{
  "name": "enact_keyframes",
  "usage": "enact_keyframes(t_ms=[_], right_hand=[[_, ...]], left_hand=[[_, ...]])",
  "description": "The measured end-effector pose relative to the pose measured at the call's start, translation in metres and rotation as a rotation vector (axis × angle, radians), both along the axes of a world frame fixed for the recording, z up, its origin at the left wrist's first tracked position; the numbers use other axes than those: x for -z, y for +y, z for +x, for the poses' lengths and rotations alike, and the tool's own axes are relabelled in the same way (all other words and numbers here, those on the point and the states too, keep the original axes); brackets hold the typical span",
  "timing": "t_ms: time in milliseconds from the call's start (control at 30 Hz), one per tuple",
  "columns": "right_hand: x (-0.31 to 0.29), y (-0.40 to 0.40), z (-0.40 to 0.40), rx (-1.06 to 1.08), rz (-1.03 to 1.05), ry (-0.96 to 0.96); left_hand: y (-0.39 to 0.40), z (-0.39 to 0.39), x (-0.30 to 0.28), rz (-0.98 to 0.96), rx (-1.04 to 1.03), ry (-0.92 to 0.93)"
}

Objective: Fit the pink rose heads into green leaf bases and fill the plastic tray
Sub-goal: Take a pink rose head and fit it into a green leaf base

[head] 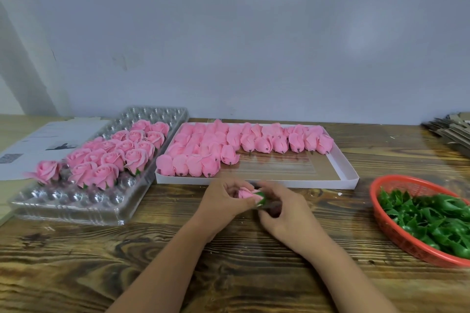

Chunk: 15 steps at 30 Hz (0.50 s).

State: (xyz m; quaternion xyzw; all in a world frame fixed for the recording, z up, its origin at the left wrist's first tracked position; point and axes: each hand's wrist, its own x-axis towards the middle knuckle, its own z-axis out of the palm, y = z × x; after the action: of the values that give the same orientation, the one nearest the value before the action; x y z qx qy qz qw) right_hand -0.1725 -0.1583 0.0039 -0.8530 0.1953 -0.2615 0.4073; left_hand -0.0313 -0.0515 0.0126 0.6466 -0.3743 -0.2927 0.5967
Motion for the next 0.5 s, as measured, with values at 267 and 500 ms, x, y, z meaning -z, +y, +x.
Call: enact_keyframes(t_ms=[267, 500], right_hand=[[-0.0014, 0.0053, 0.0048, 0.019, 0.130, -0.152], [-0.0065, 0.0089, 0.0071, -0.124, 0.576, -0.249]], left_hand=[[0.0017, -0.0029, -0.0031, -0.045, 0.010, -0.093], [0.0061, -0.0017, -0.0093, -0.152, 0.121, 0.001]])
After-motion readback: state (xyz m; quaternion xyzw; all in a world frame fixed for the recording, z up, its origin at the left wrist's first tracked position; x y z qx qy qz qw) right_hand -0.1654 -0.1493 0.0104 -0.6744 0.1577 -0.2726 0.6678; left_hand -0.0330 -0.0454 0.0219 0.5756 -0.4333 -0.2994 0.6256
